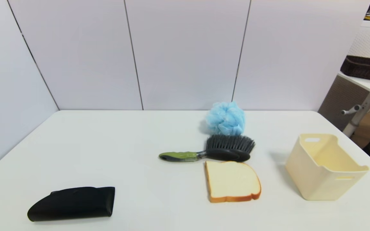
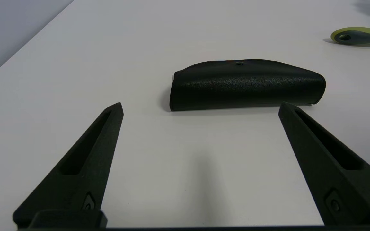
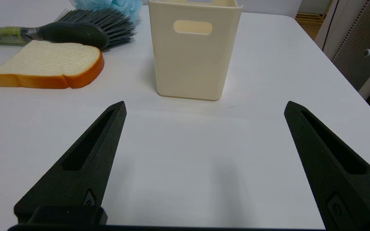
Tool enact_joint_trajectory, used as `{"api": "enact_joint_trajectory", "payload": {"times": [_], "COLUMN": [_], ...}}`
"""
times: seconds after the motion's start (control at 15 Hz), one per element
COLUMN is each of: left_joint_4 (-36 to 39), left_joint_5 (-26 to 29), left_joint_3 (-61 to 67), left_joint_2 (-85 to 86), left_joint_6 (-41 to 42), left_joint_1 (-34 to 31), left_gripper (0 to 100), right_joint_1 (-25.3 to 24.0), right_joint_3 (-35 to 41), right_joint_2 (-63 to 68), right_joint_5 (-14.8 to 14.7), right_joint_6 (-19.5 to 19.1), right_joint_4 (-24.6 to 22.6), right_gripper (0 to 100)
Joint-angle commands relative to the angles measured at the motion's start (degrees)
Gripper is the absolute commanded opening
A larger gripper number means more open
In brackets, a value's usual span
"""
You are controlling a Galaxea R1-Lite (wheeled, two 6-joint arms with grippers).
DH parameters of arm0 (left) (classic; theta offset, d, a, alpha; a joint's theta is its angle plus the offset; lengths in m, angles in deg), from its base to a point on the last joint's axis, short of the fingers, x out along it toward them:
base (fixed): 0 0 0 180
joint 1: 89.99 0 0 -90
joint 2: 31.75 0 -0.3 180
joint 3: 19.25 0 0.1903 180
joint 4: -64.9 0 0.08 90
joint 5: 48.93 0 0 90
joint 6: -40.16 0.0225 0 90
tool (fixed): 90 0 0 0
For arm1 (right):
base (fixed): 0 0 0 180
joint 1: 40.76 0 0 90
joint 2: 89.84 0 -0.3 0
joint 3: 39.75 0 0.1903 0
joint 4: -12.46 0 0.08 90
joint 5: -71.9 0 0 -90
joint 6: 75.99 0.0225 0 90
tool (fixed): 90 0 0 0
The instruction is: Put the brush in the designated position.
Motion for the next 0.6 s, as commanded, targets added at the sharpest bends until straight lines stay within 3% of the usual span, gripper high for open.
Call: {"api": "enact_joint_trajectory", "payload": {"times": [0.07,0.6], "left_joint_4": [0.0,0.0], "left_joint_5": [0.0,0.0], "left_joint_3": [0.0,0.0], "left_joint_2": [-0.2,-0.2], "left_joint_6": [0.0,0.0], "left_joint_1": [0.0,0.0], "left_gripper": [100,100], "right_joint_1": [0.0,0.0], "right_joint_3": [0.1,0.1], "right_joint_2": [0.1,0.1], "right_joint_5": [0.0,-0.7], "right_joint_6": [0.0,0.3], "right_joint_4": [0.0,0.0], "right_gripper": [100,100]}}
